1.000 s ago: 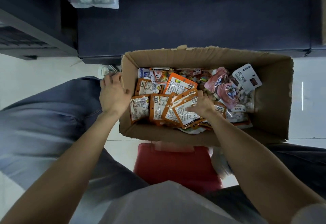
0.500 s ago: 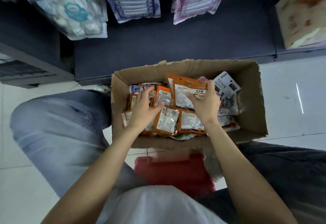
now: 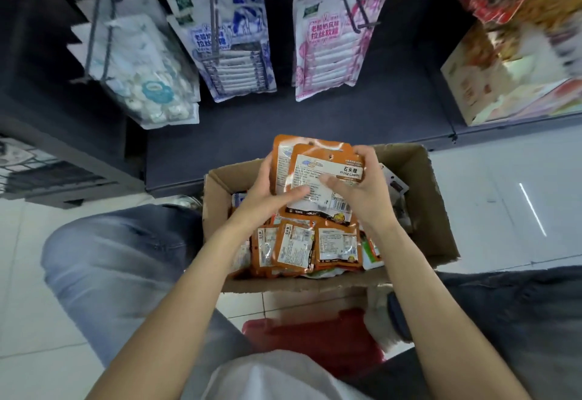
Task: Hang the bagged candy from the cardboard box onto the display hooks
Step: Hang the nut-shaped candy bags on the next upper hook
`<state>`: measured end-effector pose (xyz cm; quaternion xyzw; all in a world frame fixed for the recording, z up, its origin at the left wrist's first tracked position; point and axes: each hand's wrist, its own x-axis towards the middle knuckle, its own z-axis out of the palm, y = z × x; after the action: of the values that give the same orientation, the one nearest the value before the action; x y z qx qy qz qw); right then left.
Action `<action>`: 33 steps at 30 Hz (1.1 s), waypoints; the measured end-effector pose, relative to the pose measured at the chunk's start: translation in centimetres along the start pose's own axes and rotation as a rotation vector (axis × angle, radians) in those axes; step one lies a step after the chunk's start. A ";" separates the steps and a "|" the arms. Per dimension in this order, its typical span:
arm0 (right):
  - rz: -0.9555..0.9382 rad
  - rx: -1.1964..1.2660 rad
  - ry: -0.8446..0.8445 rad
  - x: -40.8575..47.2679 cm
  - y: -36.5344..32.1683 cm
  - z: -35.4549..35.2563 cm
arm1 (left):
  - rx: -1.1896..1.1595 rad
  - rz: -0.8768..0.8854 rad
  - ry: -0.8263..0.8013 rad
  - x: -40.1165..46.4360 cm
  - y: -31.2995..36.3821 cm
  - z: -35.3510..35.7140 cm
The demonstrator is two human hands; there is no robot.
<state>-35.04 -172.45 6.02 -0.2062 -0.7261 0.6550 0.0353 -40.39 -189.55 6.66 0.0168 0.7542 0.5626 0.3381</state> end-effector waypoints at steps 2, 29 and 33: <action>0.014 0.055 -0.051 0.0 -0.6 0.4 | 0.008 -0.031 -0.053 0.0 -0.1 -0.8; 0.834 -0.335 0.239 8.4 16.7 -6.4 | 0.423 -0.270 0.322 6.5 -8.6 -0.8; 0.833 -0.381 0.228 10.6 18.1 -6.3 | 0.493 -0.275 0.285 6.9 -8.5 -0.5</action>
<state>-38.16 -161.86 -12.89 -0.5535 -0.6803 0.4415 -0.1895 -42.95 -190.27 -4.02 -0.0830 0.9030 0.3084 0.2875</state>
